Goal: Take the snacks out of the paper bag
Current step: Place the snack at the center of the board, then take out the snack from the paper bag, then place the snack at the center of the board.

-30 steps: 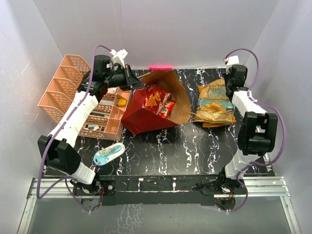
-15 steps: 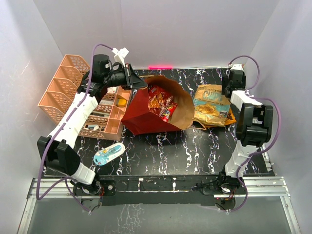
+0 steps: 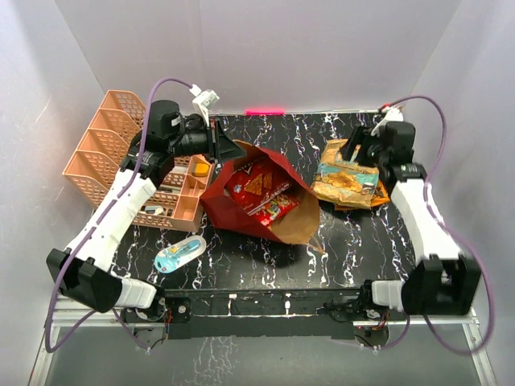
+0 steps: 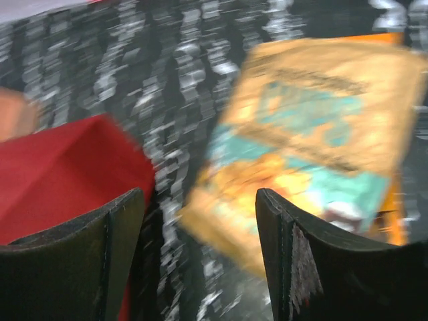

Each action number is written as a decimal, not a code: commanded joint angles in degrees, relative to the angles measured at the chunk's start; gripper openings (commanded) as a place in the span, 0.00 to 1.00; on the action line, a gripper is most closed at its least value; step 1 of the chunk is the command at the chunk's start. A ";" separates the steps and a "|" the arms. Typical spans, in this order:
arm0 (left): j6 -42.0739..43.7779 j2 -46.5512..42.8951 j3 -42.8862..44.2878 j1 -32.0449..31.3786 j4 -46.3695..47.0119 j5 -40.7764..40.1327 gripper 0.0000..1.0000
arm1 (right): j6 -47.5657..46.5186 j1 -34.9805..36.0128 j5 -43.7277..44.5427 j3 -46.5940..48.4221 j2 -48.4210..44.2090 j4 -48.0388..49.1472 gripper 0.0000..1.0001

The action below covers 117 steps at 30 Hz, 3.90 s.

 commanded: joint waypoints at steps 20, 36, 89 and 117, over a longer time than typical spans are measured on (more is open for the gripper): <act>3.95 -8.44 -5.80 -3.46 0.39 0.63 0.00 | -9.46 60.46 -0.68 -13.47 -27.79 4.34 0.70; 3.76 -10.15 -5.54 -3.45 0.55 1.04 0.00 | -73.42 68.28 25.43 -14.99 -10.01 8.41 0.80; 1.81 -5.82 1.62 -3.58 -5.25 -20.62 0.00 | -57.04 56.39 1.64 13.47 -23.60 -4.12 0.07; 4.58 -8.13 0.71 -3.55 -7.68 -21.26 0.00 | -38.60 38.24 46.13 4.95 -18.37 14.20 0.07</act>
